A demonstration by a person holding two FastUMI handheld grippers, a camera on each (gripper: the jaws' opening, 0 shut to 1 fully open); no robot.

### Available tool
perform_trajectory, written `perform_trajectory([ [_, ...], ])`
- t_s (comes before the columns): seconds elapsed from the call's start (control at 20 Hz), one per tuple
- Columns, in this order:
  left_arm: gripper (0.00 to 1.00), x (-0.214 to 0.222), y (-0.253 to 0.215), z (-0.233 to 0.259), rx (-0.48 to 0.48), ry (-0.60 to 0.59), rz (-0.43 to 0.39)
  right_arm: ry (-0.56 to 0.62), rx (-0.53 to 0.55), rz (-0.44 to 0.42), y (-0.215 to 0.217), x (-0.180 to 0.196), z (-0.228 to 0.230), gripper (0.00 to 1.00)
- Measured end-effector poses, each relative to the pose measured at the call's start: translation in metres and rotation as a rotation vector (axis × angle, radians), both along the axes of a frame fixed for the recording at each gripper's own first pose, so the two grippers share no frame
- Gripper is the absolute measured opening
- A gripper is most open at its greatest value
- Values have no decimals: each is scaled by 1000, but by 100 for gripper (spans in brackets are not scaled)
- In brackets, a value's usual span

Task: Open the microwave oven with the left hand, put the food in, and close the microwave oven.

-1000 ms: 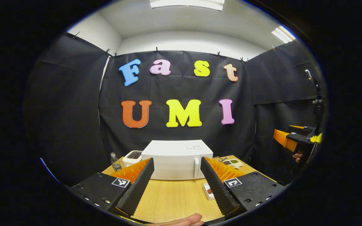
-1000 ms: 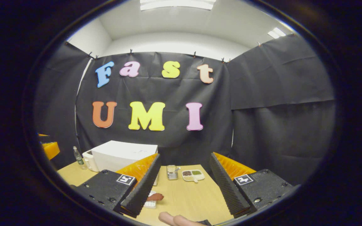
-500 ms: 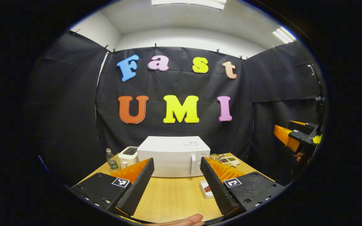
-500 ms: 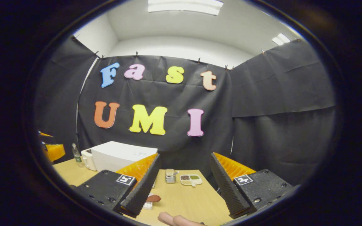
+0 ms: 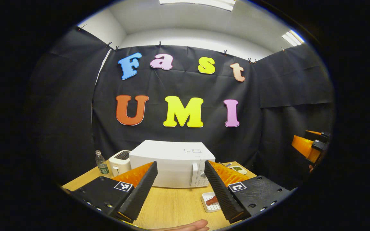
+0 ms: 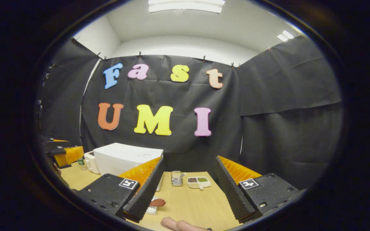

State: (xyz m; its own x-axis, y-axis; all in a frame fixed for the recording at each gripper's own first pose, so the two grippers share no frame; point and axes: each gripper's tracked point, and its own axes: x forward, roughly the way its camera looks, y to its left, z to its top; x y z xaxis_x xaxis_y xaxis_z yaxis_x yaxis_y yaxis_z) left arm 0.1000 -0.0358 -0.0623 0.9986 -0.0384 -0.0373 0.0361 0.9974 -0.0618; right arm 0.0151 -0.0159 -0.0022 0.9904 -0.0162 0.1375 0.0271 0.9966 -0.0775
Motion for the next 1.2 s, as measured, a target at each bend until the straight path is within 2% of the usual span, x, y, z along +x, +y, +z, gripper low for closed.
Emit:
perform_trajectory([
  [0.2, 92, 52, -24, -32, 24, -26, -22, 13, 6, -22, -20, 20, -14, 100],
  [0.35, 92, 94, -39, -60, 5, -54, -11, 39, 10, -27, -36, 34, -27, 100],
  [0.65, 92, 168, -77, -132, 15, 15, -37, 47, 24, -8, -60, 56, -43, 99],
  [1.05, 93, 248, -64, -190, 94, 68, 51, 30, 14, 4, -85, 55, -52, 99],
  [1.2, 94, 256, -67, -200, 48, 93, 48, -2, 11, 17, -88, 53, -49, 99],
])
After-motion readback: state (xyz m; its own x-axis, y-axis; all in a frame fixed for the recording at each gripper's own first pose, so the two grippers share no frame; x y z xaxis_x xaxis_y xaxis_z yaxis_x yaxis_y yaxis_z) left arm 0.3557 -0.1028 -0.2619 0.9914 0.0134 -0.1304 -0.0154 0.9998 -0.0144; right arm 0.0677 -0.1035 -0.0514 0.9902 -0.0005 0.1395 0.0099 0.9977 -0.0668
